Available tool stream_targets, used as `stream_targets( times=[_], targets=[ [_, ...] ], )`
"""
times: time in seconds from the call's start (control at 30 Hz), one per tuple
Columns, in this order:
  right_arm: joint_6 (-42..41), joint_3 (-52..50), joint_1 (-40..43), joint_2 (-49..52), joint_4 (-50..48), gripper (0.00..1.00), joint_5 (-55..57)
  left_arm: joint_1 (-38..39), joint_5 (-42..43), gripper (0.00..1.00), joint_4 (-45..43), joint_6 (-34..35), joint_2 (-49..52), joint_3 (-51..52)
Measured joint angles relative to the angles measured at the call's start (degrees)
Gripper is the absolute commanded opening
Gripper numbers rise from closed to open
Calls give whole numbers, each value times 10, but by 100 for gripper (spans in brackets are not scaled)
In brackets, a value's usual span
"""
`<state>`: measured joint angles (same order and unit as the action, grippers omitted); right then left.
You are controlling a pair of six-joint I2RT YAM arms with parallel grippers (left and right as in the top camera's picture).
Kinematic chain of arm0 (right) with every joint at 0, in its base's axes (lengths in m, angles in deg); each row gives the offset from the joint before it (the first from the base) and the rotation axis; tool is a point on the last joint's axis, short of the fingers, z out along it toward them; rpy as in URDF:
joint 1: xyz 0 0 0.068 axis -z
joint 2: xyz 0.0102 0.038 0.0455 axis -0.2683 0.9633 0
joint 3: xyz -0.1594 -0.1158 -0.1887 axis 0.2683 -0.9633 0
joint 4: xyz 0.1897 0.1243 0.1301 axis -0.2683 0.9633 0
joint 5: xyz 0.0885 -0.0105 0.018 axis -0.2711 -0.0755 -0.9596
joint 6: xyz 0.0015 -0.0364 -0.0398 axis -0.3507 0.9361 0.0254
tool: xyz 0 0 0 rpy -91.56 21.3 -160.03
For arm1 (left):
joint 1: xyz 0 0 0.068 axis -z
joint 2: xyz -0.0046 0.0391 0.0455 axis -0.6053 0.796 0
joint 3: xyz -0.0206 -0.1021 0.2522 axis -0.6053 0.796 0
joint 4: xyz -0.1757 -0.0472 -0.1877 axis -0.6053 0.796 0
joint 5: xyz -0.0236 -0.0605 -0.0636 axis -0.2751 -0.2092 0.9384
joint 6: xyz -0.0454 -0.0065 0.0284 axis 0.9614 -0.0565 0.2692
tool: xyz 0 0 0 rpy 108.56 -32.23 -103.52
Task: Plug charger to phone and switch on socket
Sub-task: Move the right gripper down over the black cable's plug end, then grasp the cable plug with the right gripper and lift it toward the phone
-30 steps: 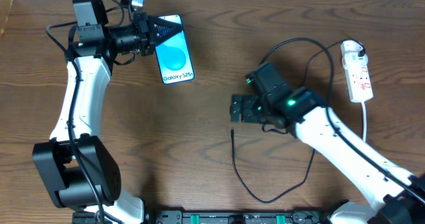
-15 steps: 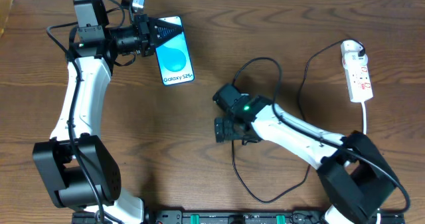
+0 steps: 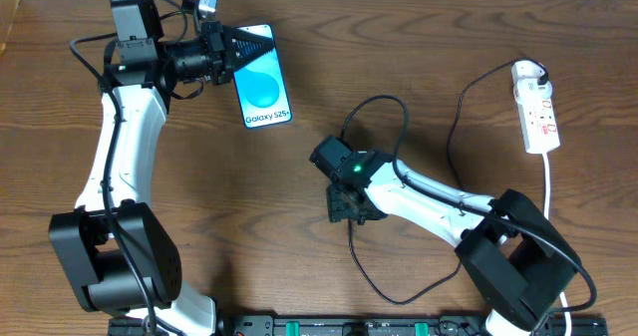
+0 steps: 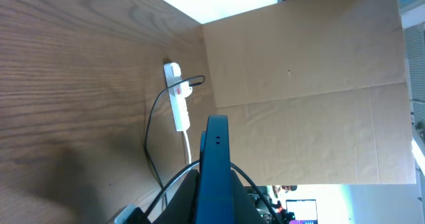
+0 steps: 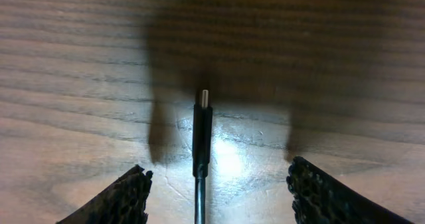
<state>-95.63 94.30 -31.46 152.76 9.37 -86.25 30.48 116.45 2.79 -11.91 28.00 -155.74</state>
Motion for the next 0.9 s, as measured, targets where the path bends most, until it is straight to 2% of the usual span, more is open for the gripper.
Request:
stream_targets(
  times=[0.3, 0.57, 0.67, 0.73, 0.9],
  targets=[
    [-4, 0, 0, 10, -2, 37, 1, 0, 0, 7, 0, 0, 0, 0],
    [-4, 0, 0, 10, -11, 29, 2, 0, 0, 8, 0, 0, 0, 0],
    [-6, 0, 0, 10, -23, 15, 4, 0, 0, 8, 0, 0, 0, 0],
    [-6, 0, 0, 11, -24, 1, 7, 0, 0, 7, 0, 0, 0, 0],
    [-8, 0, 0, 11, -24, 1, 10, 0, 0, 7, 0, 0, 0, 0]
  ],
)
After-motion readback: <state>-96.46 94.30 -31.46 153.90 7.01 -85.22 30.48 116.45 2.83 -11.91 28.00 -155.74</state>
